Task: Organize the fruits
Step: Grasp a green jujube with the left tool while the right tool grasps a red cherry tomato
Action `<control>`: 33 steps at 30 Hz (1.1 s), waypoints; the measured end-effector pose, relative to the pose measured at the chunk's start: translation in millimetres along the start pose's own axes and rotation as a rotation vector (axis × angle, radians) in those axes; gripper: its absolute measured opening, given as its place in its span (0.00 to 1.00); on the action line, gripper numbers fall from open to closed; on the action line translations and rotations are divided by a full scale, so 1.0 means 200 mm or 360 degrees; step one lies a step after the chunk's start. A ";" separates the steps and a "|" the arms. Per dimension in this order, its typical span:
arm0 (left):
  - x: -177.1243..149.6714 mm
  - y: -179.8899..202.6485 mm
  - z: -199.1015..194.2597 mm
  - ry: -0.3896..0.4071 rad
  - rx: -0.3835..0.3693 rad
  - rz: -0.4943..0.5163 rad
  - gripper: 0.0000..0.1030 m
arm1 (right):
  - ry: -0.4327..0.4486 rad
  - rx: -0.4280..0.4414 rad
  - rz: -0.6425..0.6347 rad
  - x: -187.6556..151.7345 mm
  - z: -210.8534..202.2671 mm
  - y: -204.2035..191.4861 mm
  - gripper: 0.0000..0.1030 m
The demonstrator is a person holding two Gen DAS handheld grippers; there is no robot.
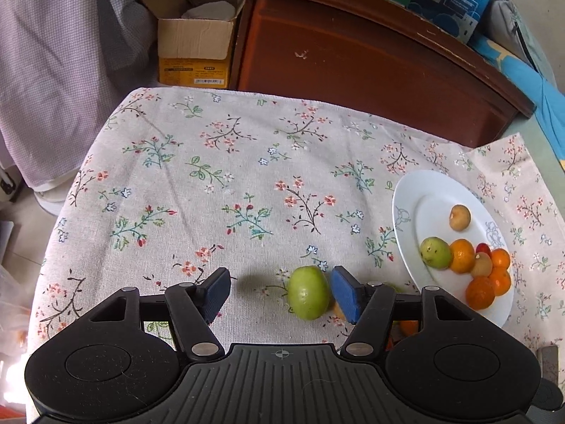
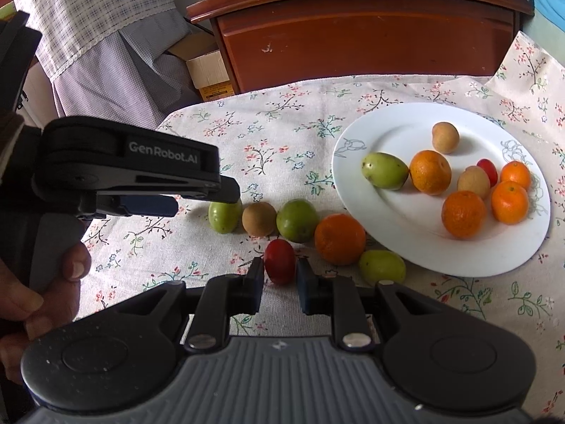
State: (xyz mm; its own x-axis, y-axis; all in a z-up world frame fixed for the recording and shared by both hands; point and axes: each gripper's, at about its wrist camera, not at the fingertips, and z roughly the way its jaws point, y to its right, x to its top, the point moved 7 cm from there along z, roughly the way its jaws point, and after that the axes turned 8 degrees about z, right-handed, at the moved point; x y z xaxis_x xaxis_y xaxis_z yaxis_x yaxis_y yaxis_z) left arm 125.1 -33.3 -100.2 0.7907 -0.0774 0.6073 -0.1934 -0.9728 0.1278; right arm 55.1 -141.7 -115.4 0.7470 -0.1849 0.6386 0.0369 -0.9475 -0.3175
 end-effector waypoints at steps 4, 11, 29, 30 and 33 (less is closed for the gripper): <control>-0.01 0.00 -0.01 0.0004 0.0006 0.0031 0.58 | -0.0005 0.0003 0.0002 0.00 0.00 0.00 0.19; -0.02 -0.02 -0.03 -0.0005 -0.0076 0.0024 0.56 | -0.0001 -0.0002 0.0014 0.00 0.00 0.00 0.19; -0.05 0.10 0.01 -0.0040 -0.0183 0.0353 0.42 | 0.0001 -0.0012 0.0066 0.01 -0.01 0.03 0.19; -0.06 0.11 0.01 -0.0042 -0.0201 0.0367 0.42 | 0.0004 -0.0012 0.0073 0.01 -0.01 0.03 0.19; -0.06 0.14 0.02 -0.0013 -0.0173 0.0455 0.40 | 0.0007 -0.0009 0.0098 0.01 -0.01 0.04 0.19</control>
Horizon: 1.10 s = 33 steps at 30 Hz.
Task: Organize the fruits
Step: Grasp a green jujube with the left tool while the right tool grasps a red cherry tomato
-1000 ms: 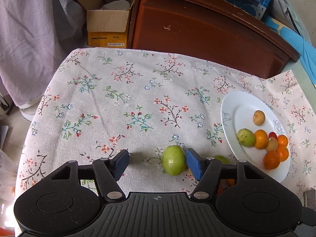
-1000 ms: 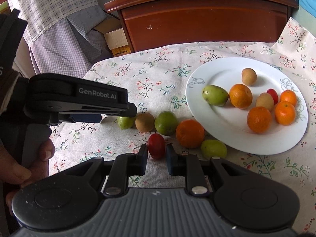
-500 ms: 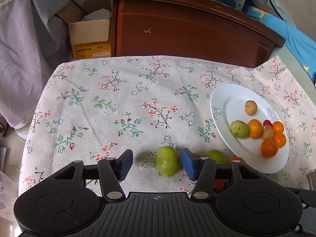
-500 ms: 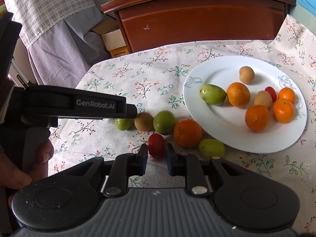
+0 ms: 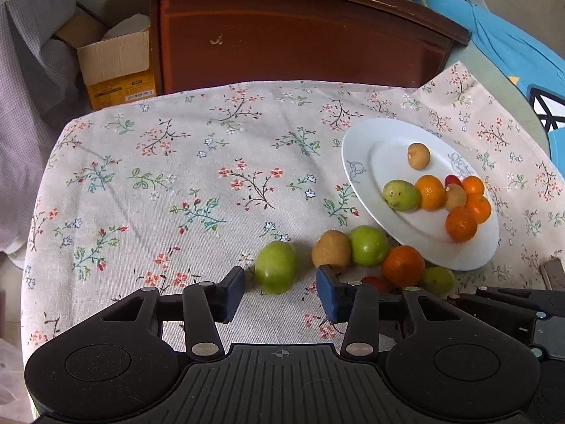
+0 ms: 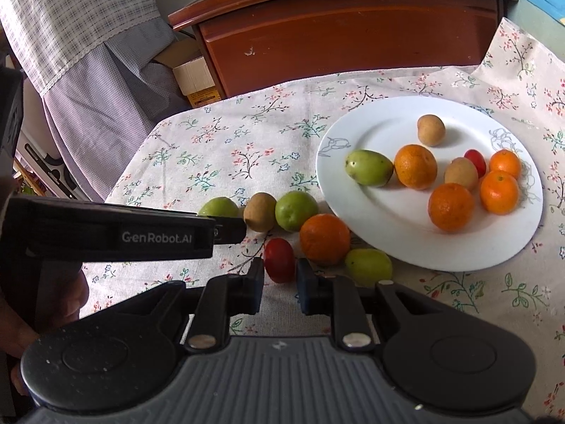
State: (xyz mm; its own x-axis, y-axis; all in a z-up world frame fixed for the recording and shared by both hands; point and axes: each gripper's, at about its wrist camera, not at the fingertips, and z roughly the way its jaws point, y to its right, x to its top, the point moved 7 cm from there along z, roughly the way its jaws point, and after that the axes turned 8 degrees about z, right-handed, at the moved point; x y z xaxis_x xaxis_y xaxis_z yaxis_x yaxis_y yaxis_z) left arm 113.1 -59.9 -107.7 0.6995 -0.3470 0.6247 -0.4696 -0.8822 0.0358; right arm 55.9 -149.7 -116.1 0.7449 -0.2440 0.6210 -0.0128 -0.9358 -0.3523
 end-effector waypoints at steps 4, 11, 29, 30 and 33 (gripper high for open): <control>0.01 0.00 0.01 0.0023 0.0018 0.0020 0.40 | 0.0003 -0.0001 -0.0015 0.00 0.00 0.00 0.18; 0.01 0.00 0.02 0.0048 0.0071 0.0094 0.36 | -0.0004 0.0005 -0.0003 0.00 -0.01 0.00 0.19; 0.05 -0.03 -0.12 0.0104 0.0101 0.0007 0.24 | 0.0049 0.0031 -0.0052 0.05 -0.08 -0.05 0.17; 0.05 -0.04 -0.13 0.0115 0.0106 0.0003 0.24 | 0.0054 0.0032 -0.0052 0.06 -0.08 -0.06 0.17; 0.07 -0.04 -0.18 0.0142 0.0119 0.0005 0.24 | 0.0072 0.0037 -0.0048 0.07 -0.11 -0.06 0.17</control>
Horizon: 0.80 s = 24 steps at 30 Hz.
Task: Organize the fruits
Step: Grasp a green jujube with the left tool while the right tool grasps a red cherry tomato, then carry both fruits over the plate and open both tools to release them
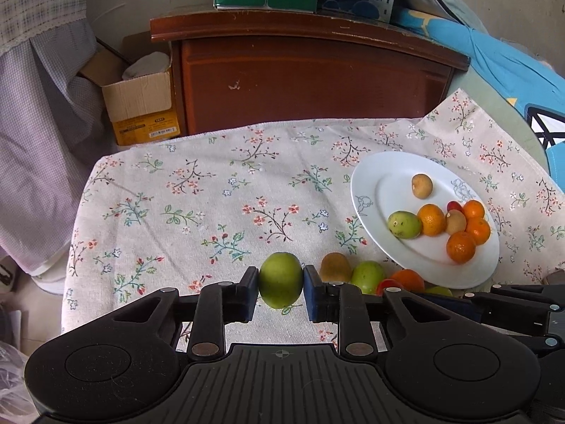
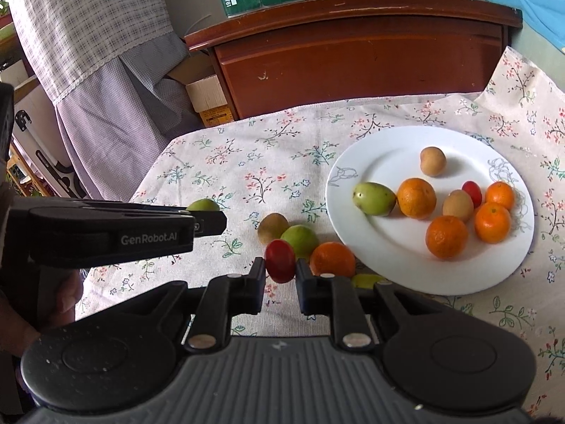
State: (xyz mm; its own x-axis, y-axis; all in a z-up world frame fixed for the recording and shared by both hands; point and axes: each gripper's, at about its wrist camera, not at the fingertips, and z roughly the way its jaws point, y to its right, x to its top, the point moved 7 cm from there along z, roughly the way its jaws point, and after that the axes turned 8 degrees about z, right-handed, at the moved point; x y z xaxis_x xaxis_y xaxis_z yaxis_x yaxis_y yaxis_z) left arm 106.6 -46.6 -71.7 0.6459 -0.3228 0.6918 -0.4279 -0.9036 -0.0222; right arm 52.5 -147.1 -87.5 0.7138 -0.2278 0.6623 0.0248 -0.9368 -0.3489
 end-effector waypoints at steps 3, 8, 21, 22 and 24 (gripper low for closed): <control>0.02 0.00 -0.04 0.0025 0.0000 -0.0008 0.24 | 0.0025 0.0007 -0.0001 0.03 -0.03 -0.01 0.17; 0.07 0.02 -0.10 0.0076 0.0004 -0.0019 0.24 | 0.0106 0.0034 0.0005 0.11 -0.12 -0.02 0.17; 0.30 0.17 -0.22 0.0226 -0.0164 -0.0041 0.24 | 0.0301 0.0035 0.0123 0.42 -0.32 0.14 0.17; 0.31 0.18 -0.21 0.0228 -0.0173 -0.0040 0.24 | 0.0312 0.0035 0.0154 0.44 -0.33 0.17 0.17; 0.34 0.20 -0.21 0.0234 -0.0187 -0.0028 0.24 | 0.0335 0.0012 0.0164 0.49 -0.35 0.22 0.17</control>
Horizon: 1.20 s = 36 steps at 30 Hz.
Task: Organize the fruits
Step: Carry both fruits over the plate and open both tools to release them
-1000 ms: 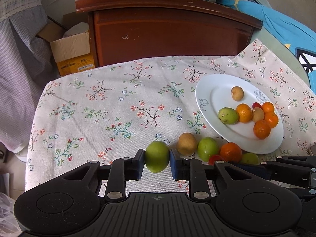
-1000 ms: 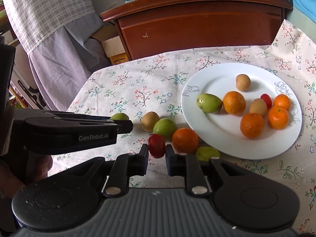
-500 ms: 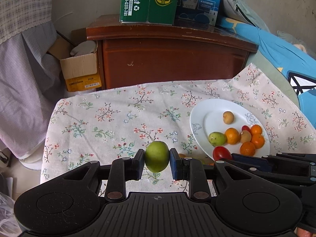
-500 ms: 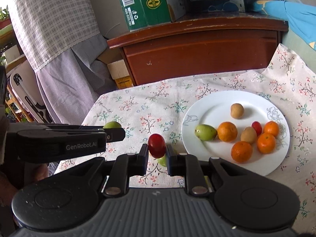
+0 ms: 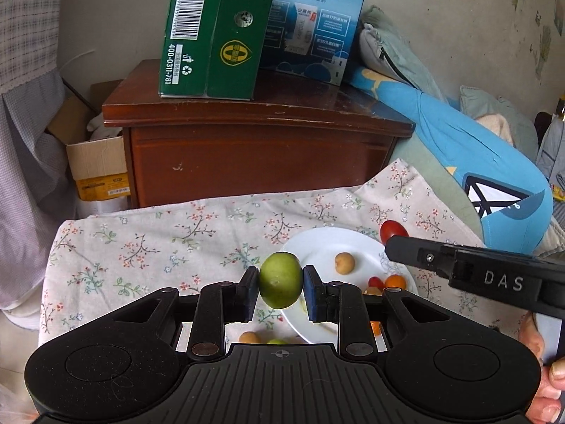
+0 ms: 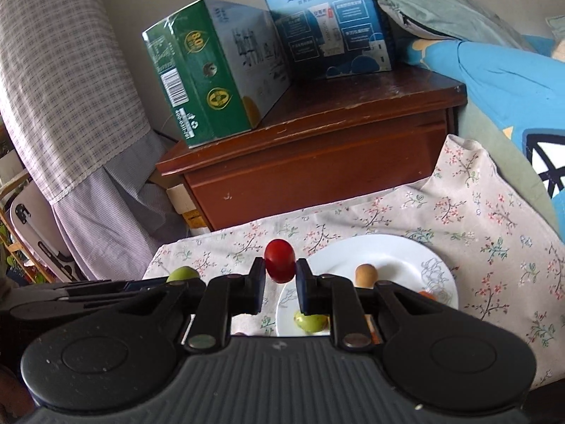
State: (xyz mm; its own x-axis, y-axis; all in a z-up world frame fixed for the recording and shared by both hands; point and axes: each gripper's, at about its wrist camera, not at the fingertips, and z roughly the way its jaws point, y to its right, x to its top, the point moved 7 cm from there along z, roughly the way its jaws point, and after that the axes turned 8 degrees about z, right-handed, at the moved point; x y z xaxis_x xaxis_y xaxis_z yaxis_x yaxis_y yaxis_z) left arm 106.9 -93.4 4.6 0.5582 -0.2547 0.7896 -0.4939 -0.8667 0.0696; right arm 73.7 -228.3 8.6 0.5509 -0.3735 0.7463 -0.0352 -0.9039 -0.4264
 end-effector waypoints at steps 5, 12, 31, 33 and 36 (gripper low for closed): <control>0.04 0.04 0.05 -0.0015 -0.0045 0.0013 0.24 | 0.0043 -0.0044 0.0006 0.11 0.01 0.10 0.18; 0.01 0.12 0.19 -0.0097 -0.0114 0.0049 0.24 | -0.0035 -0.0116 0.0144 0.12 0.12 0.27 0.18; -0.03 0.08 0.57 -0.0238 -0.0135 -0.0005 0.24 | -0.0286 -0.0218 0.0227 -0.06 0.40 0.43 0.18; -0.03 0.08 0.59 -0.0242 -0.0143 -0.0011 0.24 | -0.0301 -0.0226 0.0233 -0.07 0.41 0.44 0.18; -0.03 0.09 0.59 -0.0230 -0.0141 -0.0017 0.26 | -0.0306 -0.0231 0.0249 -0.08 0.42 0.44 0.22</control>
State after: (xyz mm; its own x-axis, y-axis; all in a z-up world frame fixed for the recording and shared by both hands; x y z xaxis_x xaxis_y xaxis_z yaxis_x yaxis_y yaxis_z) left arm 173.9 -158.5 -70.2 0.6506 -0.3100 0.6932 -0.5407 -0.8301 0.1362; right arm 132.2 -285.0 -84.8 0.6770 -0.4767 0.5607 -0.2435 -0.8641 -0.4405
